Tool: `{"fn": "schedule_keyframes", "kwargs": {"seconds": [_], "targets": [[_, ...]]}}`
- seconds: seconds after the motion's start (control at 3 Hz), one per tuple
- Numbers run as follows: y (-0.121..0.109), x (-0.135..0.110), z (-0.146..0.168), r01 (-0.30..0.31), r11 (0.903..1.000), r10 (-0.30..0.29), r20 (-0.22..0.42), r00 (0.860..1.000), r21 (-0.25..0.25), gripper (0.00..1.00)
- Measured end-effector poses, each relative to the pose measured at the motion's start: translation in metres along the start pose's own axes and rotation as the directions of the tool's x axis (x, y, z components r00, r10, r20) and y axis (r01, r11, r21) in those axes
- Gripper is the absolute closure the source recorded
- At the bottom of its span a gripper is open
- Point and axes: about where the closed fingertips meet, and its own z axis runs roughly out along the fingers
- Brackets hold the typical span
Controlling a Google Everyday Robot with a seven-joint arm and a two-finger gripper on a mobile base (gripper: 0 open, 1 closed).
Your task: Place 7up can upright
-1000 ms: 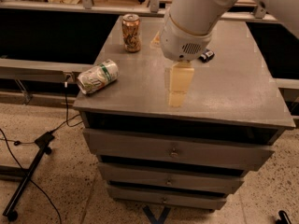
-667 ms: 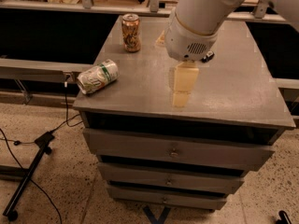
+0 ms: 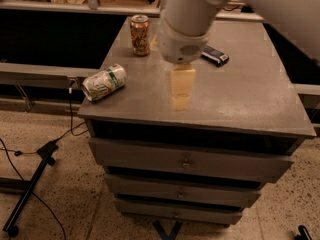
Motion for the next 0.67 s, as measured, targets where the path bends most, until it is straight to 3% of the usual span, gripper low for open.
{"fn": "schedule_keyframes", "kwargs": {"seconds": [0.33,0.67], "targets": [[-0.036,-0.032,0.025,0.123,0.9922,-0.124,-0.071,0.990,-0.015,0.00],[-0.080,-0.068,0.050,0.214,0.9756,-0.219,-0.133,0.967,-0.049,0.00]]}}
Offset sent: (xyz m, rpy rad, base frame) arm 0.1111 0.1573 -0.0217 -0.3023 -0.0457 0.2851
